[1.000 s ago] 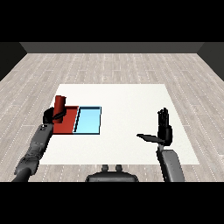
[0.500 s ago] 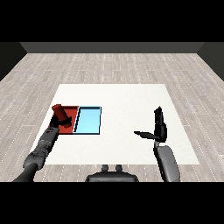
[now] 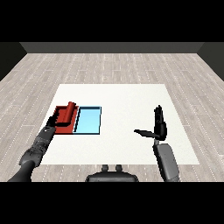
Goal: Pick the red can and put it in the red box
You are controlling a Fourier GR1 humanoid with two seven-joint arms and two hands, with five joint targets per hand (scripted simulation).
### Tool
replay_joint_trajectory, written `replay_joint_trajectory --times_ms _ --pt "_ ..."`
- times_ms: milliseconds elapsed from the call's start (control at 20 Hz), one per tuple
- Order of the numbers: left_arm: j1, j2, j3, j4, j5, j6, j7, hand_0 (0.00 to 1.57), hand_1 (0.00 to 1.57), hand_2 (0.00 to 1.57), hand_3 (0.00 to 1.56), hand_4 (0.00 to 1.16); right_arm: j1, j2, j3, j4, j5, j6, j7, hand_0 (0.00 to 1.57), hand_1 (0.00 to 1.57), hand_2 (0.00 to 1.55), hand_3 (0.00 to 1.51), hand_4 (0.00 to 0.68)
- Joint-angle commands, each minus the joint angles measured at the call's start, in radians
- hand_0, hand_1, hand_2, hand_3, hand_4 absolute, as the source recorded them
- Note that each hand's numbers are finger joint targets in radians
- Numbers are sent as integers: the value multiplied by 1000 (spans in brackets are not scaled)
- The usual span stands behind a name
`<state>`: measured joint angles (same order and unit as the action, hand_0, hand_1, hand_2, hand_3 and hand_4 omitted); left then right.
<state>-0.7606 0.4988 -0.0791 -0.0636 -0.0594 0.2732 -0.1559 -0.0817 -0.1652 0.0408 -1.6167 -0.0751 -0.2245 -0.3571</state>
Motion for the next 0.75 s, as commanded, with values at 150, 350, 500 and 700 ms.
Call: replay_joint_trajectory --times_ms 150,350,500,700 --pt "23 42 182 -121 172 52 -220 0 0 0 0 0 32 11 4 -38 -37 36 -10 0 0 0 0 0" --pt "-39 -26 297 -297 299 -19 -416 0 0 0 0 0 6 11 -17 -54 -69 45 1 0 0 0 0 0" --pt "-5 -135 329 -402 366 -122 -542 0 0 0 0 0 37 19 30 -57 -91 104 -5 0 0 0 0 0" --pt "69 -256 289 -547 395 -235 -607 0 0 0 0 0 39 26 52 -34 -118 150 -9 0 0 0 0 0"
